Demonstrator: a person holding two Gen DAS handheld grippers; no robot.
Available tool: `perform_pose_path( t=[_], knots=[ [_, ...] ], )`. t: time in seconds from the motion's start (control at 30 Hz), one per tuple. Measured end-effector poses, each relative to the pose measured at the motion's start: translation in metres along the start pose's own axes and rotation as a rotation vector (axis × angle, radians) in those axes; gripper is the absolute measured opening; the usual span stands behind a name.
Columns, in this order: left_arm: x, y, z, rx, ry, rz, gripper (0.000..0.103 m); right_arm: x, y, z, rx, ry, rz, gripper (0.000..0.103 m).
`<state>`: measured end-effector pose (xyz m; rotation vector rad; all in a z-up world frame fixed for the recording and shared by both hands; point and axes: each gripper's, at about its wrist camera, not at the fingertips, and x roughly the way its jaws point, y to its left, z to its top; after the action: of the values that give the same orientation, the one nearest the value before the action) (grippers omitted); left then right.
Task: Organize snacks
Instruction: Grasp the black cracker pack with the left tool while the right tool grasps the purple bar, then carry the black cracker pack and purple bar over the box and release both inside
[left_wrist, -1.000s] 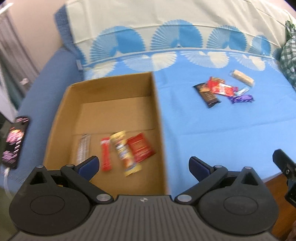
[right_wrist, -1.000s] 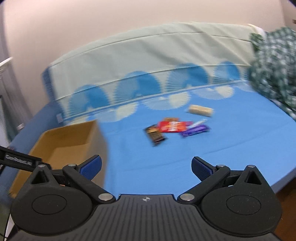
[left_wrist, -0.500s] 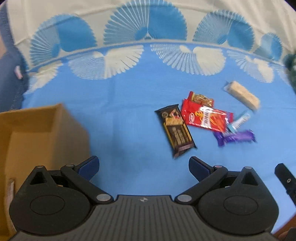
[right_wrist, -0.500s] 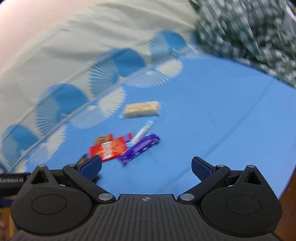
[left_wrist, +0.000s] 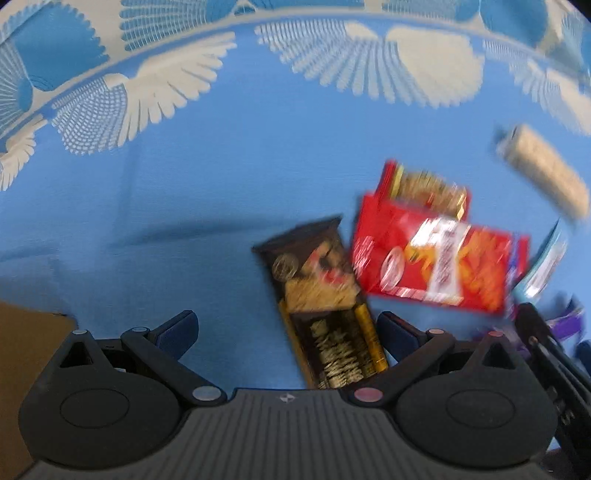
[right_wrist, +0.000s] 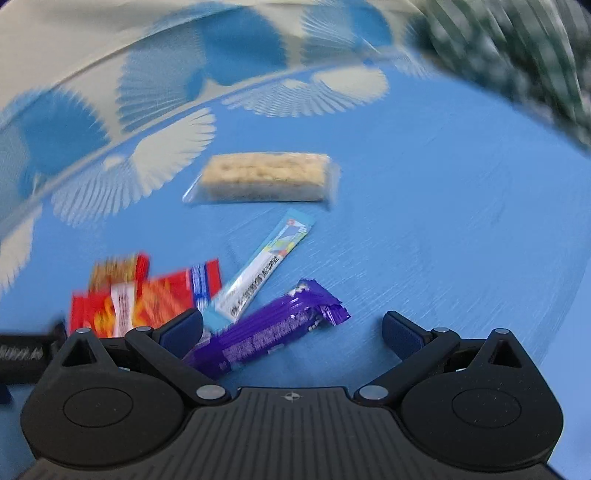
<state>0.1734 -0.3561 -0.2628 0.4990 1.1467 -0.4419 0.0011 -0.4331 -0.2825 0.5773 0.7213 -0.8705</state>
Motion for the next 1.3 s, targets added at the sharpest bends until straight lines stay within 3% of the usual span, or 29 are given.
perform_pose_path(
  t=[0.17,0.4,0.43,0.47,0.5,0.57,0.67,0.77,1.13,1.3],
  knots=[
    [0.004,0.024,-0.007,-0.084,0.012,-0.057,0.103,-0.010,-0.013,-0.021,-0.061,-0.025,-0.004,0.102],
    [0.006,0.022,0.006,-0.031,0.044,-0.077,0.099,-0.009,-0.010,-0.021,-0.122,-0.018,-0.036,0.099],
    [0.002,0.024,0.007,-0.032,0.027,-0.089,0.084,-0.010,-0.010,-0.020,-0.129,-0.018,-0.033,0.094],
    [-0.005,0.025,0.005,-0.032,-0.004,-0.099,0.051,-0.013,-0.011,-0.020,-0.128,-0.030,-0.027,0.074],
    [-0.010,0.024,0.003,-0.015,-0.019,-0.103,0.044,-0.017,-0.012,-0.021,-0.133,-0.047,-0.019,0.048],
    [-0.019,0.026,-0.001,-0.015,-0.023,-0.111,0.043,-0.024,-0.013,-0.020,-0.149,-0.050,0.003,0.020],
    [-0.041,0.031,-0.017,-0.011,-0.047,-0.132,0.043,-0.035,-0.018,-0.017,-0.133,-0.015,0.042,0.019],
    [-0.072,0.040,-0.038,-0.021,-0.067,-0.169,0.043,-0.064,-0.021,-0.017,-0.130,-0.049,0.059,0.019],
    [-0.227,0.096,-0.159,-0.040,-0.205,-0.188,0.043,-0.237,-0.010,-0.044,-0.138,-0.162,0.242,0.019],
    [-0.287,0.141,-0.218,-0.049,-0.287,-0.125,0.043,-0.318,-0.010,-0.064,-0.160,-0.222,0.312,0.019]
  ],
)
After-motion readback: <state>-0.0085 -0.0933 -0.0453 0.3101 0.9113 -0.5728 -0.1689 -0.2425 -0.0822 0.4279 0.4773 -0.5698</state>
